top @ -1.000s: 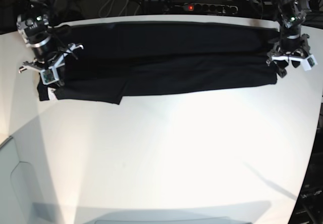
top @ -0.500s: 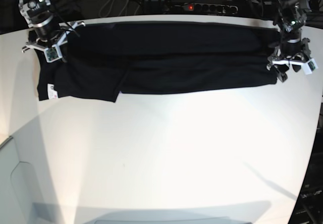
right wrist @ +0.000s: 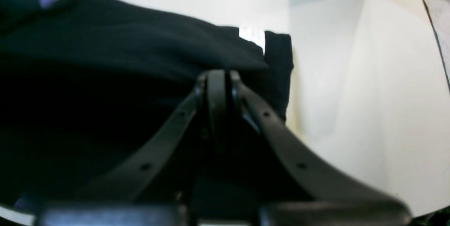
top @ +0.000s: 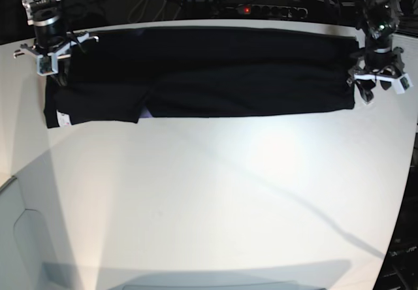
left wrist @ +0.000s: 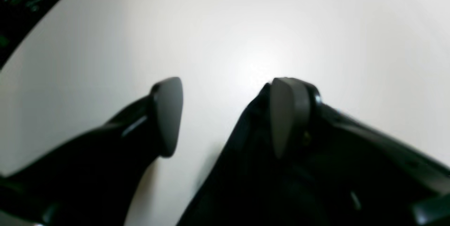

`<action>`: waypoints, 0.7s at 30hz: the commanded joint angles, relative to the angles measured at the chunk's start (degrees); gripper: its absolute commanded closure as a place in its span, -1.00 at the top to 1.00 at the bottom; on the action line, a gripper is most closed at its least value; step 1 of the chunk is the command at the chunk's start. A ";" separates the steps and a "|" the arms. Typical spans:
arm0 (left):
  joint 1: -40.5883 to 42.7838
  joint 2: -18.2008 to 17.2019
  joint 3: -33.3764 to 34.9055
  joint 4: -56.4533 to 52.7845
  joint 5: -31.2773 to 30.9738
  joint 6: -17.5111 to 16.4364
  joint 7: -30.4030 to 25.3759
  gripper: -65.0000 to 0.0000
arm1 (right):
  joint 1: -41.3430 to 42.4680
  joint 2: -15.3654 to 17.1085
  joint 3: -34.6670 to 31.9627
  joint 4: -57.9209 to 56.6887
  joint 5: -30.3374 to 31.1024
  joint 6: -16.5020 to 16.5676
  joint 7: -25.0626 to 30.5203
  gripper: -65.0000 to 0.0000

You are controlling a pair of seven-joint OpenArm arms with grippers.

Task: Fold the T-shirt properly
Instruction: 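Tuck and straighten the folded shirt's ends with both grippers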

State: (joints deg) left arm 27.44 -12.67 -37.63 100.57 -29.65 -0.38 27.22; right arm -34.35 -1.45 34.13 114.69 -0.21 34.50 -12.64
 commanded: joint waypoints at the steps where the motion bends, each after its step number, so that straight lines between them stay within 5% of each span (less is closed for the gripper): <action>1: 0.65 -0.83 0.92 1.18 -0.20 -0.01 -1.07 0.17 | -0.51 0.27 0.46 0.78 0.52 0.00 1.35 -1.00; 21: 1.61 -0.92 8.40 0.30 0.24 -0.01 -1.16 0.15 | -1.04 0.18 -2.79 -0.89 0.43 0.00 0.73 -1.00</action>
State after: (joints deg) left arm 28.95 -12.71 -28.82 100.25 -29.65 -0.40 27.22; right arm -34.98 -1.61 31.16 112.97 -0.25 34.50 -13.30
